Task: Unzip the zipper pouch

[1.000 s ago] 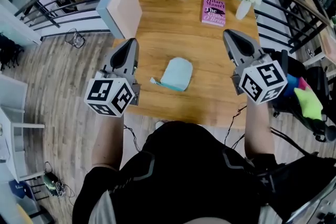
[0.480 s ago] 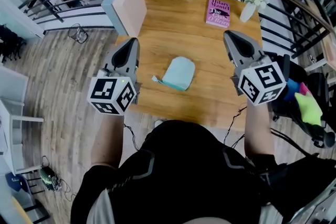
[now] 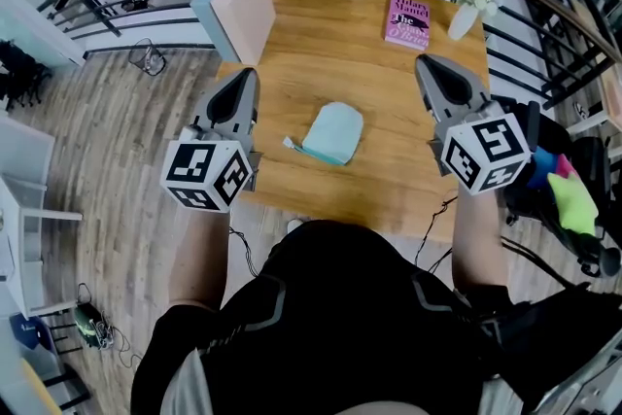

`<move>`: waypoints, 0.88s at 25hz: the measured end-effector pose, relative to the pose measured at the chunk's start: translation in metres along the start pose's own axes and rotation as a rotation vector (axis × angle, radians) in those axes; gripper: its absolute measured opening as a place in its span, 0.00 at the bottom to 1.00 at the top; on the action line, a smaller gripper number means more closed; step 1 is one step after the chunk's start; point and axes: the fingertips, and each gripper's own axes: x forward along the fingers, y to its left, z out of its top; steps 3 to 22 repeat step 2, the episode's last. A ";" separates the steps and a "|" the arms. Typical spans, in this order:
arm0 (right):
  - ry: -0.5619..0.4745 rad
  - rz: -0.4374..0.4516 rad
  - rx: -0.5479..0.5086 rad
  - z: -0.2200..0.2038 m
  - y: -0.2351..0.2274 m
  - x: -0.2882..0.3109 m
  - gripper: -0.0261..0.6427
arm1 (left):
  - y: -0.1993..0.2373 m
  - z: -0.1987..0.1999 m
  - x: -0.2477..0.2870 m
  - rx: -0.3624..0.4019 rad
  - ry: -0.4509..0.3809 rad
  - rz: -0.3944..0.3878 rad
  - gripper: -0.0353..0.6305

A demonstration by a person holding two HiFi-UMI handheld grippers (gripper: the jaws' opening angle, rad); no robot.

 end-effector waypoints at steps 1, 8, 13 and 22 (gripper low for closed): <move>0.000 -0.001 0.001 -0.001 0.000 0.000 0.05 | 0.000 0.000 0.000 0.000 0.000 -0.001 0.10; 0.000 -0.002 0.001 -0.001 0.000 0.000 0.05 | 0.000 -0.001 0.000 0.000 0.001 -0.001 0.10; 0.000 -0.002 0.001 -0.001 0.000 0.000 0.05 | 0.000 -0.001 0.000 0.000 0.001 -0.001 0.10; 0.000 -0.002 0.001 -0.001 0.000 0.000 0.05 | 0.000 -0.001 0.000 0.000 0.001 -0.001 0.10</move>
